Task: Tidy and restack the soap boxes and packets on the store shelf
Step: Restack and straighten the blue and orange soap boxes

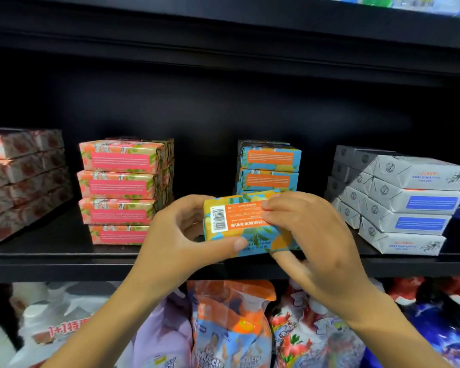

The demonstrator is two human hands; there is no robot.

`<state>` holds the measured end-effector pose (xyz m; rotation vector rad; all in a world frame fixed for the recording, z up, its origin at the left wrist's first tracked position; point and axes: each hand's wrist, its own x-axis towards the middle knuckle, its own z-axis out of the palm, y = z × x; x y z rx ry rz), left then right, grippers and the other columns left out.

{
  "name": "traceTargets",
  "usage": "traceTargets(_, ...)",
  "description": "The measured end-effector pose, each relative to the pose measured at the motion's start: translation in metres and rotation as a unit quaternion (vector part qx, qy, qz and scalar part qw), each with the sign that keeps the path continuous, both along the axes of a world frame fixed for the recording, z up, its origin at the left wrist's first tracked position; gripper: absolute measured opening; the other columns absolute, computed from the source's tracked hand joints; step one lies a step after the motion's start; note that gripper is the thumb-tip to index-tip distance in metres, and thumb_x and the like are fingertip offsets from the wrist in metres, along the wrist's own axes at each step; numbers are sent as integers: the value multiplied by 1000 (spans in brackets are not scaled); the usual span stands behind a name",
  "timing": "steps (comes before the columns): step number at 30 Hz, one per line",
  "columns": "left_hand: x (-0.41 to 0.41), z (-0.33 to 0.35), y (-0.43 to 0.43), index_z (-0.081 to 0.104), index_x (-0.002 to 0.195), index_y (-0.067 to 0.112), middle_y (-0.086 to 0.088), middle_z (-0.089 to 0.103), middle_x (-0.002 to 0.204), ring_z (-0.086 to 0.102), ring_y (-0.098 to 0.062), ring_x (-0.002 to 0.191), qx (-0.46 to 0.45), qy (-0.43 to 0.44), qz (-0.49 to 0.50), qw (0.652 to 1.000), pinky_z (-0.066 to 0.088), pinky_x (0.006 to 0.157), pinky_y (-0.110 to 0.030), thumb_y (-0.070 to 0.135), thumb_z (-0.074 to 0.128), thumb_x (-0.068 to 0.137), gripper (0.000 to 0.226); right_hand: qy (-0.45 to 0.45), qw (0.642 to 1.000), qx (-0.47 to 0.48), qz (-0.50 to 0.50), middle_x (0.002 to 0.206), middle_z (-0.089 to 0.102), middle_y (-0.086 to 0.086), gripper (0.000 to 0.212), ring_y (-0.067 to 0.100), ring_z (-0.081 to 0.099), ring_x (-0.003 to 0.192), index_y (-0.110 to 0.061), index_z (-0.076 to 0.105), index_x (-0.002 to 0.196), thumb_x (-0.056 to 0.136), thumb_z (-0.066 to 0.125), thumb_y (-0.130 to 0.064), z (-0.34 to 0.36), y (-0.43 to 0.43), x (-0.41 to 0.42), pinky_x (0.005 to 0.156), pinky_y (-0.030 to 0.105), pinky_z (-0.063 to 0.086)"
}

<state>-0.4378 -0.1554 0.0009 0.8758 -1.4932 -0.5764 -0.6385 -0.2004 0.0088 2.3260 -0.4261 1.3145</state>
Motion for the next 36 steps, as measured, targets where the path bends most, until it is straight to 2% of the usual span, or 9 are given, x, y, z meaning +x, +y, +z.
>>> traceTargets(5,2,-5,5,58,112,25,10,64,110,62,-13,108,-135,-100,70,983,50,87,-20,40,85,56,64,-44,969,243,14,133,46,-12,79,0,41,125,-22,43,134,69,67,-58,7,6,-5,100,12,32)
traceTargets(8,3,-6,3,52,120,22,12,55,123,55,-22,118,-199,-155,61,966,51,91,-36,39,82,65,65,-93,920,375,58,123,53,-26,87,-12,49,111,-41,31,138,64,73,-61,12,8,-3,86,1,36)
traceTargets(10,2,-6,1,50,122,22,10,50,130,48,-25,125,-237,-169,46,956,52,90,-45,33,79,71,59,-94,896,422,101,118,58,-26,80,-10,55,105,-42,41,132,60,75,-52,16,6,-3,83,5,42)
traceTargets(14,3,-6,-1,46,122,36,8,44,137,44,-27,129,-216,-135,51,966,49,94,-48,24,77,71,61,-107,940,317,69,104,64,-15,49,-3,59,97,-27,61,105,62,85,-23,19,10,2,78,8,45)
traceTargets(17,7,-1,2,44,127,42,8,54,129,54,-16,122,-106,-59,33,992,51,90,-26,41,84,58,80,-93,987,129,19,102,62,-5,41,7,57,97,-14,59,101,67,80,-7,7,10,10,81,16,46)
traceTargets(20,9,1,3,55,118,37,16,66,112,65,-5,102,7,-44,30,999,53,76,-17,54,80,49,75,-112,991,58,50,105,56,0,37,12,54,104,-11,49,103,74,71,-7,-7,6,16,87,22,48)
traceTargets(24,10,-3,3,66,103,34,7,72,101,69,-13,92,35,-27,5,999,55,73,-26,42,86,43,64,-96,993,39,57,109,58,6,36,17,52,110,-11,48,103,74,68,-2,-13,-1,19,91,31,48)
traceTargets(30,23,-1,2,64,96,24,6,73,92,70,-7,80,-40,53,98,993,52,61,-14,38,85,43,58,-113,991,59,48,112,58,1,31,14,52,114,-10,53,112,84,63,-19,-20,2,5,97,26,43)
traceTargets(36,10,-9,-8,56,100,30,15,69,96,68,-4,87,-62,59,175,981,53,66,-14,44,88,49,62,-49,991,121,-16,99,63,-2,26,12,58,96,-10,65,101,85,60,-30,-42,-3,4,81,26,47)
